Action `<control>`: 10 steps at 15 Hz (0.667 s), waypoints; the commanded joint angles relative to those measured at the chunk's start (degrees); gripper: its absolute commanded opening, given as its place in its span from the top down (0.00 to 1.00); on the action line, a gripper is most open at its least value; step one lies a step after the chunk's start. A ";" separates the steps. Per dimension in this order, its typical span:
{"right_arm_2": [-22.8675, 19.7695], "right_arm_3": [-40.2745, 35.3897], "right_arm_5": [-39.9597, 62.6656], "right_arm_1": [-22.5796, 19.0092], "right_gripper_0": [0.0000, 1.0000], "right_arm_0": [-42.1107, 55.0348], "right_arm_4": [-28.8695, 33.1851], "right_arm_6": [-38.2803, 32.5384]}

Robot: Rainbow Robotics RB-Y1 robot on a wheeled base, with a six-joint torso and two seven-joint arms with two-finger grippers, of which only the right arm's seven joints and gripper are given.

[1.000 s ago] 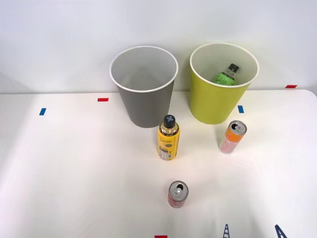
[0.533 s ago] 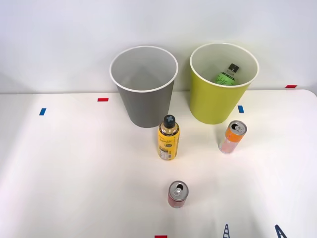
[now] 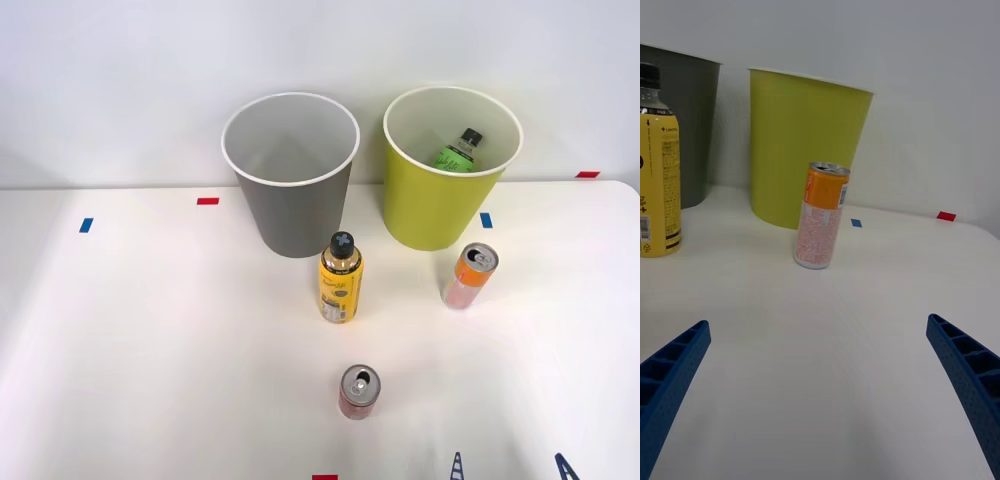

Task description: Put cans in the gray bin, plastic bottles in the light green bin

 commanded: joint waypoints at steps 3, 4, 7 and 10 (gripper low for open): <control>0.00 0.00 0.00 0.00 0.00 0.00 0.00 0.00; 0.00 0.00 0.00 0.00 0.00 0.00 0.00 0.00; 0.00 0.00 0.00 0.00 0.00 0.00 0.00 0.00; 0.00 0.00 0.00 0.00 0.00 0.00 0.00 0.00</control>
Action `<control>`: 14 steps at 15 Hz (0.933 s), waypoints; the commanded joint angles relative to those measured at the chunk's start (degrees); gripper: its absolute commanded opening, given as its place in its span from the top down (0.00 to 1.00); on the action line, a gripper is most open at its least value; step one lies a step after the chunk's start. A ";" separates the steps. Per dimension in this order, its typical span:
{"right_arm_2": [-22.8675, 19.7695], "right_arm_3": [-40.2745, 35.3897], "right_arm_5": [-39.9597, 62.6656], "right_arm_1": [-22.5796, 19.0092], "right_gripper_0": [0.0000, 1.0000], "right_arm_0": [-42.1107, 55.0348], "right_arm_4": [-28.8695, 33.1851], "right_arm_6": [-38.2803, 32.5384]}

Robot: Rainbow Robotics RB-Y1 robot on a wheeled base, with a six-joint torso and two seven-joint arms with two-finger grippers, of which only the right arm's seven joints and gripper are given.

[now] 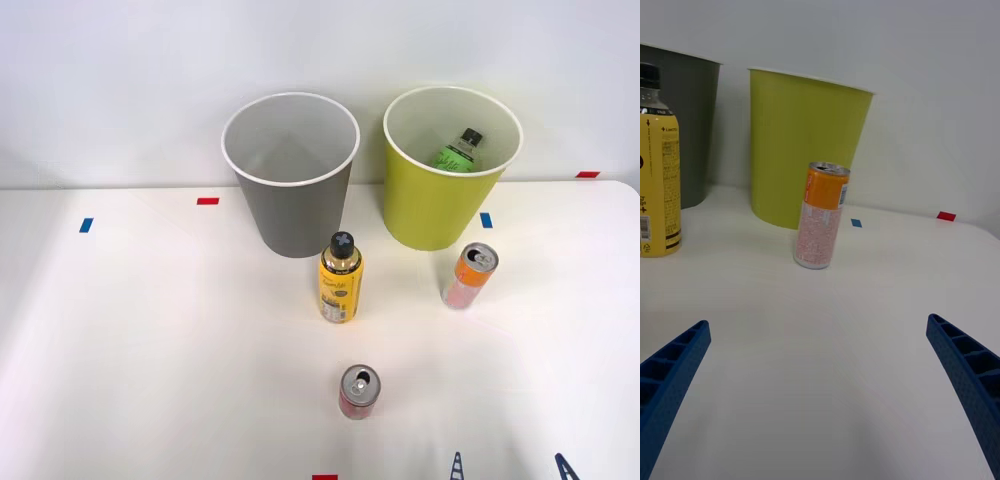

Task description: Put cans in the gray bin, plastic bottles in the light green bin

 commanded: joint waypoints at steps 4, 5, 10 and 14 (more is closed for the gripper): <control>0.00 0.00 0.00 0.00 0.00 0.00 0.00 0.00; 0.00 0.00 0.00 0.00 0.00 0.00 0.00 0.00; 0.00 0.00 0.00 0.00 0.00 0.00 0.00 0.00; 0.00 0.00 0.00 0.00 0.00 0.00 0.00 0.00</control>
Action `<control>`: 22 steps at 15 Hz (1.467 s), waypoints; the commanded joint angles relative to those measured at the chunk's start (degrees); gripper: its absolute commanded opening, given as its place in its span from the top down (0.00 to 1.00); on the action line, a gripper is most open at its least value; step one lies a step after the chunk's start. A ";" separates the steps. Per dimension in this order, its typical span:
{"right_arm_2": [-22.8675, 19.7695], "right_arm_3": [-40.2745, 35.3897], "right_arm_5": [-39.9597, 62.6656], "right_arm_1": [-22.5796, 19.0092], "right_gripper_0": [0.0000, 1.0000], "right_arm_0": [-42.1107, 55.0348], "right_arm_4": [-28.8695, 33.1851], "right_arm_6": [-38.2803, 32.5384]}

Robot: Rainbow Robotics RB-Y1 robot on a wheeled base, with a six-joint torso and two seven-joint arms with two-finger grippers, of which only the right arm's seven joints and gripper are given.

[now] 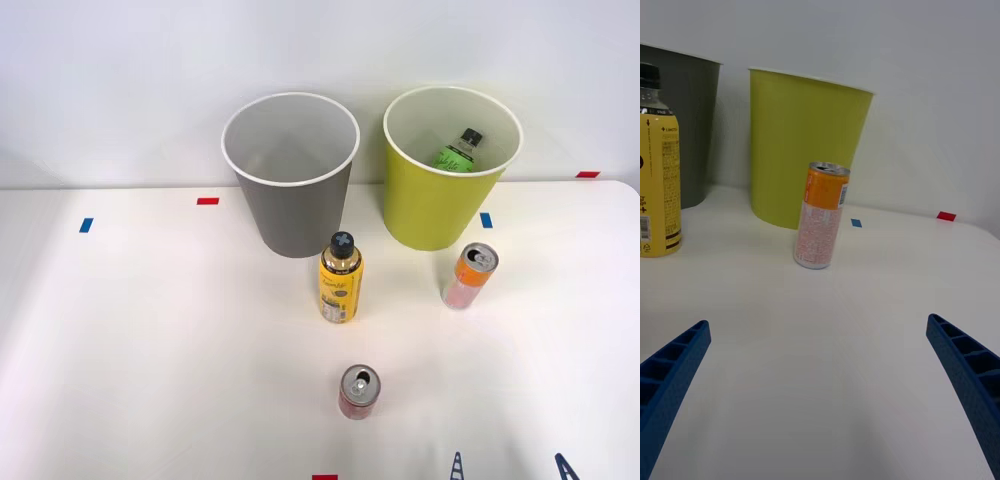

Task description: Put cans in the gray bin, plastic bottles in the light green bin

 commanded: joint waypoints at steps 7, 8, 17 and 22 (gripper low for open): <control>-0.35 2.29 -0.53 0.53 0.00 -2.02 -1.32 -0.18; -0.35 2.02 -0.53 0.79 0.00 -2.81 -3.43 -0.27; 1.41 2.11 3.43 -1.67 0.00 -14.15 -17.40 -0.71; -0.18 2.11 7.38 -2.72 0.00 -19.16 -18.64 -0.53</control>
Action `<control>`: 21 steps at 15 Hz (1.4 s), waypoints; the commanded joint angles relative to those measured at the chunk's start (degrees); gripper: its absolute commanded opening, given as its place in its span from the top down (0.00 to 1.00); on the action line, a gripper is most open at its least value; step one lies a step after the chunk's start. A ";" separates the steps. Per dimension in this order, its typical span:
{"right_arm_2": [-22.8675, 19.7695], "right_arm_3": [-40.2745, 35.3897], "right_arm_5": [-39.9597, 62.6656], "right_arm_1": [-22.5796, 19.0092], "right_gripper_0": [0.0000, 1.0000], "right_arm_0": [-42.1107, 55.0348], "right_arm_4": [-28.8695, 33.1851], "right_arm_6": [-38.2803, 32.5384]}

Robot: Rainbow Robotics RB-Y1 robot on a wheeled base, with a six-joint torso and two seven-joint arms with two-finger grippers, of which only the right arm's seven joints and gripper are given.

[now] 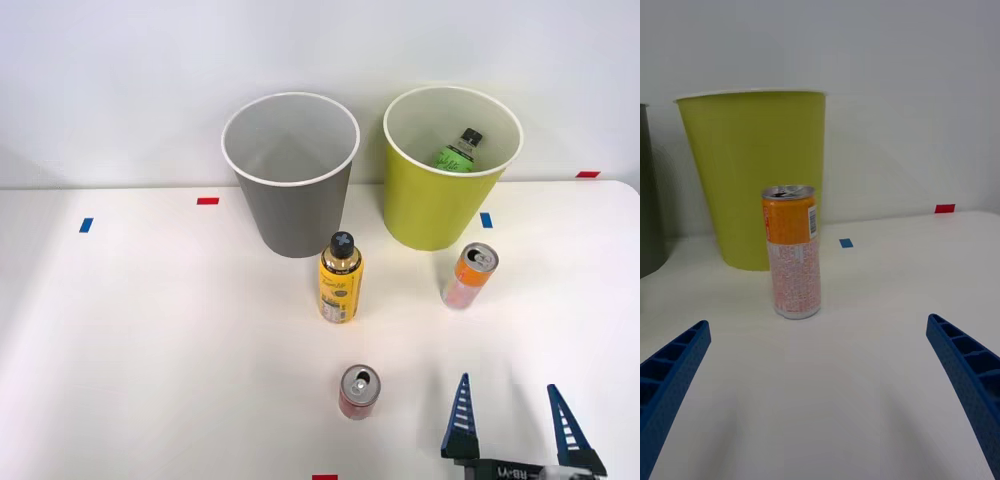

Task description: Put cans in the gray bin, plastic bottles in the light green bin

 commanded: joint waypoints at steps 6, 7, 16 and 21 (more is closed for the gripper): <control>-5.83 0.03 11.17 0.95 0.00 -10.89 -1.42 0.30; -6.27 0.65 11.61 1.39 0.00 -12.12 -1.60 0.38; -10.40 13.83 10.20 3.41 0.00 -26.27 -0.81 0.38; -12.24 17.87 11.00 4.20 0.00 -31.72 -0.63 0.38</control>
